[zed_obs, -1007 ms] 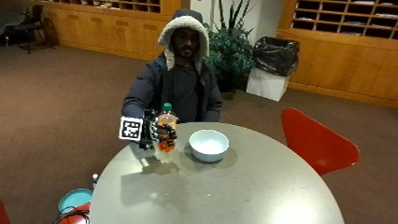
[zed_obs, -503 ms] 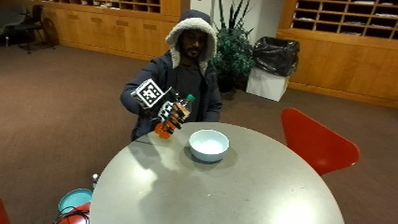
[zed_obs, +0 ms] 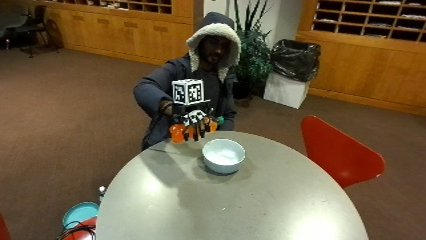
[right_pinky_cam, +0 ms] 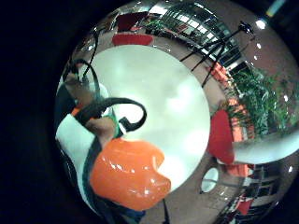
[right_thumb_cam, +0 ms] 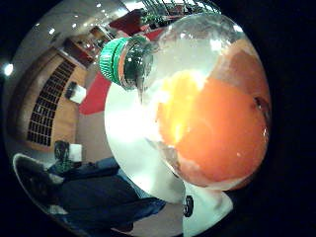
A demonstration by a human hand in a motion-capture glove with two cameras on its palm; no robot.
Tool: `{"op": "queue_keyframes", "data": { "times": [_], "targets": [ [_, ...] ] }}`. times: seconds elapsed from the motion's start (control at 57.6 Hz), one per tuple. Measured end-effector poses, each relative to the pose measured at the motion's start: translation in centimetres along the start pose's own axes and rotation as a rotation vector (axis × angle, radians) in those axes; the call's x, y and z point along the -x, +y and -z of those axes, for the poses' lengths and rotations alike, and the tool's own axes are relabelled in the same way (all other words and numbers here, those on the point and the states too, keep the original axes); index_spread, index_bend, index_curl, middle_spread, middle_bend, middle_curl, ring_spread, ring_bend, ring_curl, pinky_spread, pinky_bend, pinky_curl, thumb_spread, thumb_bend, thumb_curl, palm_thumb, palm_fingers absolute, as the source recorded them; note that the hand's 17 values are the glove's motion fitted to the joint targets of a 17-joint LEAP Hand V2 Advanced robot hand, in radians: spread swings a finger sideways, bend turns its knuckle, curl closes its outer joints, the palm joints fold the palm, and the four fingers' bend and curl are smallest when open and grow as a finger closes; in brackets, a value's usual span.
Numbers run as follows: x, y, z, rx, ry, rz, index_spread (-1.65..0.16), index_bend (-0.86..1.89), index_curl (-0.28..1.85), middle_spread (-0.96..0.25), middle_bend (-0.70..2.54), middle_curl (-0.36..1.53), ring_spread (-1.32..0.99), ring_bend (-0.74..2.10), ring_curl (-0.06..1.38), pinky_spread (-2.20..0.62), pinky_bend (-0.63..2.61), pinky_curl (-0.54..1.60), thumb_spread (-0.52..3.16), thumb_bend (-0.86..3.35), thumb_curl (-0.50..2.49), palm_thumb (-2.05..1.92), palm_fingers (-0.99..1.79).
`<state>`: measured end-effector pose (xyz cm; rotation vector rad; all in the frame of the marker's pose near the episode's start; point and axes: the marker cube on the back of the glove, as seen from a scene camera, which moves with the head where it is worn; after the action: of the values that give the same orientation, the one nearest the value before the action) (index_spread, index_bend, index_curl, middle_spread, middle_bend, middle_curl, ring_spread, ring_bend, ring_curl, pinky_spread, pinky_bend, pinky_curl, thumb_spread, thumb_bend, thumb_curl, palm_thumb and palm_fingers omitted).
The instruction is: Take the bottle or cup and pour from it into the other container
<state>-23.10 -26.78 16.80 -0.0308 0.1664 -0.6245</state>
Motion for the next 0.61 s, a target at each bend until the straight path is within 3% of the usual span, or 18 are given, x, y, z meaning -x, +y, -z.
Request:
{"op": "queue_keyframes", "data": {
  "times": [0.607],
  "targets": [
    [2.4, -0.4, -3.9, 0.259, 0.535, 0.185, -0.25, 0.1, 0.25, -0.22, 0.24, 0.47, -0.15, 0.67, 0.4, 0.0, 0.45, 0.37, 0.63, -0.04, 0.61, 0.9, 1.13]
  ]
}}
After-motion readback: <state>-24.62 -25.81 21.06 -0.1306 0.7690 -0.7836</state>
